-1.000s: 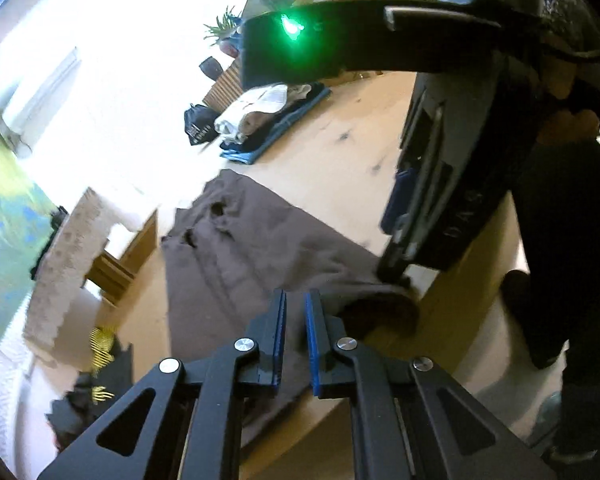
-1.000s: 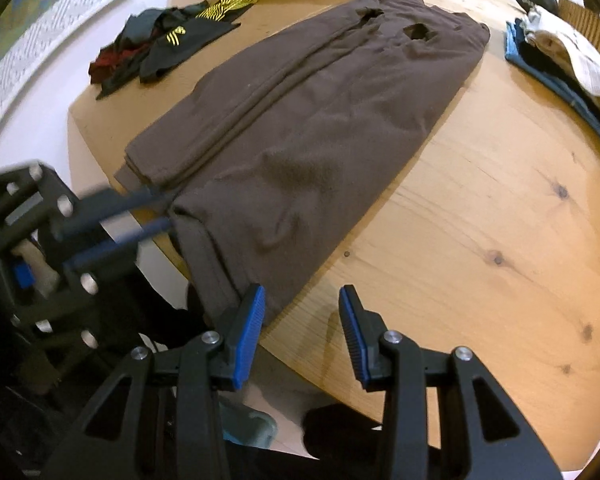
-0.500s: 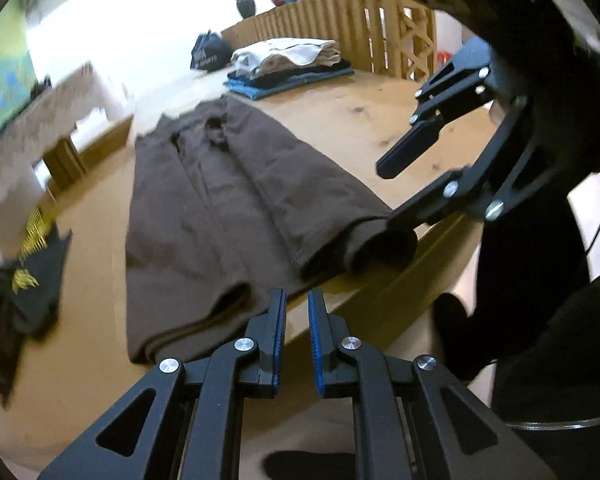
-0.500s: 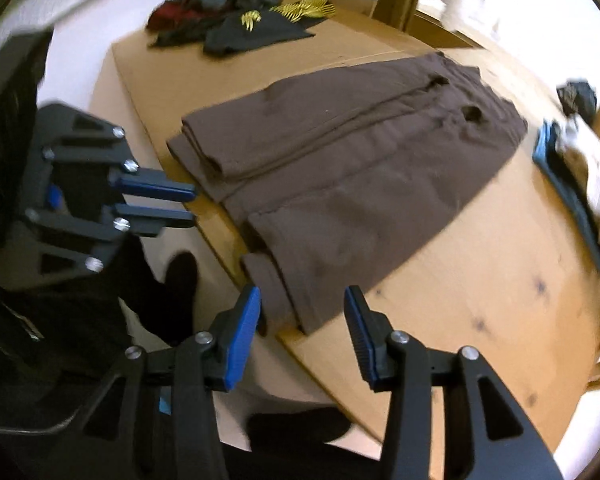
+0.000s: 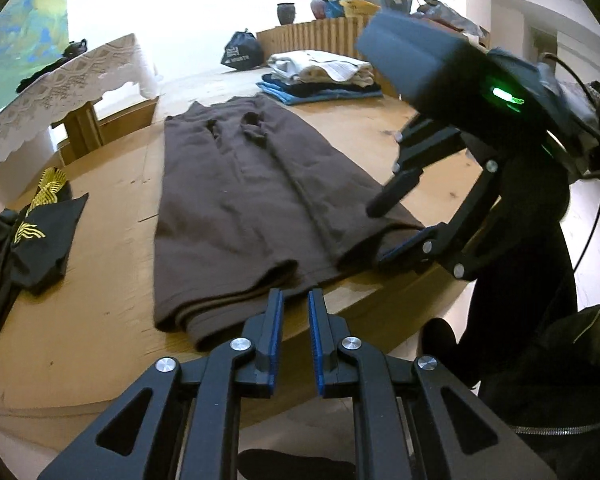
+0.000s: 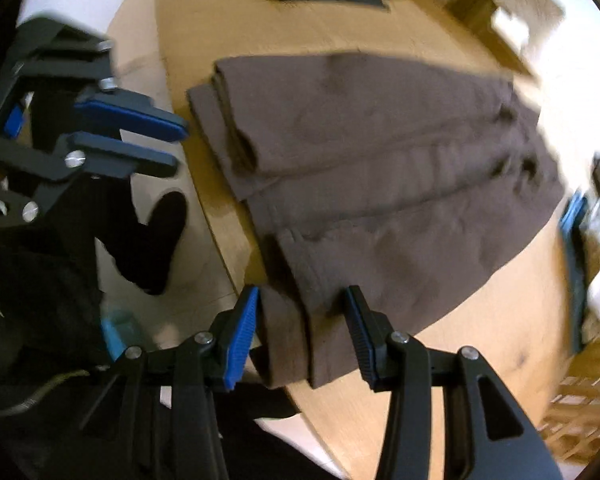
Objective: Fold clothes
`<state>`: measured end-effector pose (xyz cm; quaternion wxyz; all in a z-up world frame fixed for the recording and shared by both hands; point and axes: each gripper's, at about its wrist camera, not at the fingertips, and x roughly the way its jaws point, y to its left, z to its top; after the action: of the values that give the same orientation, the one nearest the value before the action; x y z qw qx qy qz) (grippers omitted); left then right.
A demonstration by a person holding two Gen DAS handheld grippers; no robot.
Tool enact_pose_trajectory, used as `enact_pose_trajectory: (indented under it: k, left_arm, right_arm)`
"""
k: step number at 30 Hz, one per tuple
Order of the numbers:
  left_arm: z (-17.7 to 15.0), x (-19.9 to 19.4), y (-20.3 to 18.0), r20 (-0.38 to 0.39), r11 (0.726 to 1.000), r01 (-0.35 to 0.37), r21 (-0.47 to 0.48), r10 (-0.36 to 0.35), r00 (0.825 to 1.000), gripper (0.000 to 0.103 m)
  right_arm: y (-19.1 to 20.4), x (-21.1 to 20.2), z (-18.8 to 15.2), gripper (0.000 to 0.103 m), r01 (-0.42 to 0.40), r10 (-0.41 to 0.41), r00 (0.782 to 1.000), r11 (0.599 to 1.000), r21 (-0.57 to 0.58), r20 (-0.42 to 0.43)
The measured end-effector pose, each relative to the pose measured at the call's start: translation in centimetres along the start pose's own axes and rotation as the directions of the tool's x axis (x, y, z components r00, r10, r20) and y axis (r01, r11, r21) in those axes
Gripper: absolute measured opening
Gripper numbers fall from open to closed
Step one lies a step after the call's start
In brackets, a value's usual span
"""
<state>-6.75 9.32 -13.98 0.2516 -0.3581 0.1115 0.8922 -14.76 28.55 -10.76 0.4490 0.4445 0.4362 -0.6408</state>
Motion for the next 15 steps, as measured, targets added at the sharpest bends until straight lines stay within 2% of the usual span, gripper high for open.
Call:
enact_pose_trajectory:
  k: [6,12,15]
  left_arm:
    - [-0.9,-0.8,1.7,0.008,0.999,-0.003,-0.051,0.004,1.0,0.018]
    - [-1.6,-1.3,3.3,0.011,0.995,-0.006,-0.096,0.007,1.0,0.018]
    - [-1.8,-1.2,3.3,0.008,0.996,-0.002,-0.091,0.003,1.0,0.018]
  right_arm:
    - [-0.1,-0.8,0.0,0.042,-0.05,0.05,0.998,0.999,-0.001,-0.03]
    - [1.2,-0.3,0.4,0.042,0.022,-0.032,0.997,0.991,-0.136,-0.069]
    - [0.9,0.4,1.0,0.041,0.002,-0.013,0.996,0.993,-0.121,-0.088]
